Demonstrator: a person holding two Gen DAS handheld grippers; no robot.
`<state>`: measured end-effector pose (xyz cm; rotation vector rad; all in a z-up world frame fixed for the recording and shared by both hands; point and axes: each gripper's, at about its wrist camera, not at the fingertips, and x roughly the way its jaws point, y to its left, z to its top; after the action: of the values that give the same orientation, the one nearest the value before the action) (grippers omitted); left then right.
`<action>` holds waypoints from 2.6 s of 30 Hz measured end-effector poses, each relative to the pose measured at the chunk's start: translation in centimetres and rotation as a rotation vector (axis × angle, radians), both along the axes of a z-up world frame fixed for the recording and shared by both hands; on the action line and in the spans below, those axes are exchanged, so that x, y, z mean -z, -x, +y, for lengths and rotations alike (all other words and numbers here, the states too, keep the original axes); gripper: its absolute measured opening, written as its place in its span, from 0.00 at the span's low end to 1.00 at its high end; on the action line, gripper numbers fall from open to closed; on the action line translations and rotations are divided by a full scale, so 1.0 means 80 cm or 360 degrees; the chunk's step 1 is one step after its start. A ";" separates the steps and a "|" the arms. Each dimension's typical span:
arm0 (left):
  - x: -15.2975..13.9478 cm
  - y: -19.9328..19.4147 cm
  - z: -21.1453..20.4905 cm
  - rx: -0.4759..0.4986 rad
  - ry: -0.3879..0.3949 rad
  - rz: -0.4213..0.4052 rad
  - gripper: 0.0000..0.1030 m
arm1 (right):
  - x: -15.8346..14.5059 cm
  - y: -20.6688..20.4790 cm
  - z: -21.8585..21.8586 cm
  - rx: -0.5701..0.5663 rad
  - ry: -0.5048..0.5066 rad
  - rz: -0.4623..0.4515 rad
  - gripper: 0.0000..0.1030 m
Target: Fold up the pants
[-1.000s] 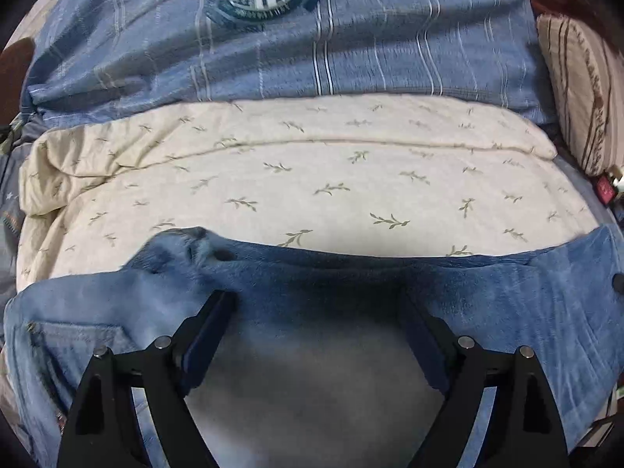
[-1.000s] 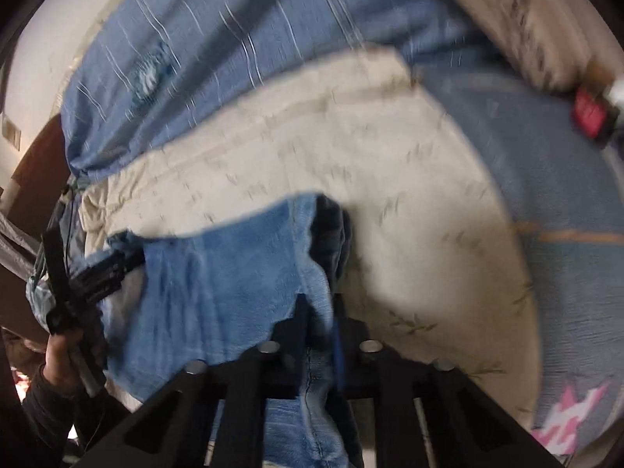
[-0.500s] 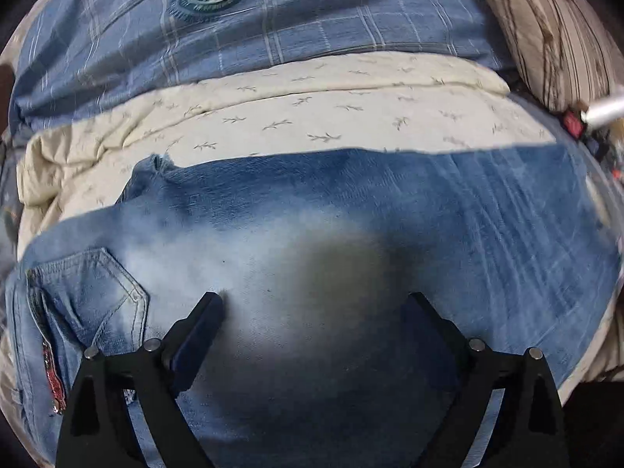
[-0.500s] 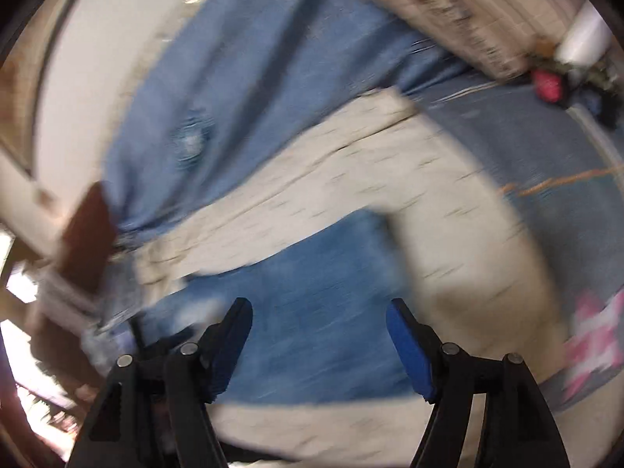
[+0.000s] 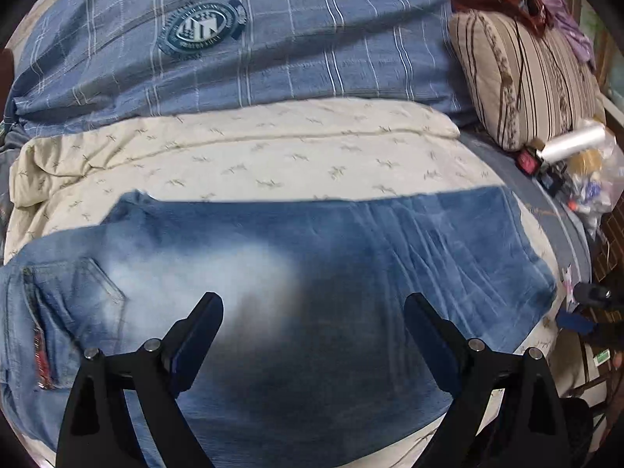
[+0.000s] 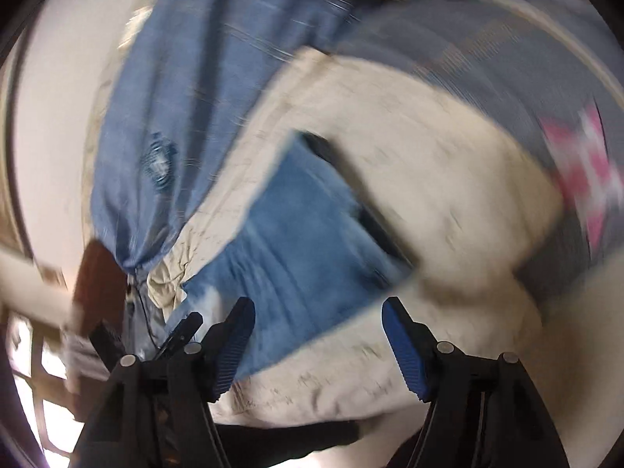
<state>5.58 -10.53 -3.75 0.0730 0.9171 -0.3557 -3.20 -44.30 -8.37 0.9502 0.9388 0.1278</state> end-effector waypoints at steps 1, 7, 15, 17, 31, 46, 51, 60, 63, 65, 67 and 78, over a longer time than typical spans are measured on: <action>0.007 0.000 -0.005 0.0010 -0.0004 0.0038 0.92 | 0.012 -0.001 -0.001 0.0020 -0.0009 0.0033 0.69; 0.023 0.000 -0.010 0.0018 -0.0021 0.0087 0.92 | 0.029 -0.008 -0.015 0.0094 -0.0062 0.0041 0.69; 0.027 -0.005 -0.006 -0.0020 -0.0039 0.0077 0.92 | 0.015 -0.032 -0.010 0.0107 0.0076 0.0081 0.50; 0.044 -0.009 -0.014 -0.0017 -0.0184 0.0109 0.92 | 0.018 -0.036 -0.006 0.0099 0.0152 0.0133 0.31; 0.055 -0.010 -0.016 0.0005 -0.0356 0.0017 0.99 | 0.002 -0.042 0.008 0.0035 0.0281 0.0095 0.23; -0.021 0.010 0.152 -0.0374 0.0113 -0.0048 0.87 | -0.160 -0.063 0.262 -0.0507 0.0737 -0.0484 0.23; -0.029 0.033 0.261 -0.0673 0.0218 -0.0070 0.87 | -0.108 -0.069 0.362 -0.0752 0.0670 -0.0469 0.23; -0.027 0.038 0.293 -0.0760 0.0286 -0.0005 0.87 | -0.019 -0.081 0.382 -0.0906 0.0450 -0.0290 0.78; -0.052 0.032 0.259 -0.0595 0.0377 -0.0048 0.87 | -0.045 -0.065 0.360 -0.0873 0.0366 -0.0396 0.79; -0.066 0.030 0.229 -0.0498 0.0353 -0.0110 0.87 | -0.050 -0.052 0.328 -0.0786 0.0255 -0.0441 0.79; -0.069 0.020 0.199 -0.0421 0.0328 -0.0100 0.87 | -0.041 -0.050 0.294 -0.0687 0.0122 -0.0419 0.79; 0.028 -0.010 0.123 -0.0272 -0.0011 0.0207 0.84 | -0.017 -0.043 0.225 -0.0608 -0.0026 -0.0380 0.79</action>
<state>6.41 -0.73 -5.96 -0.0226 1.0455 -0.2001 0.26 -26.27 -7.01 0.7425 0.8884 0.5614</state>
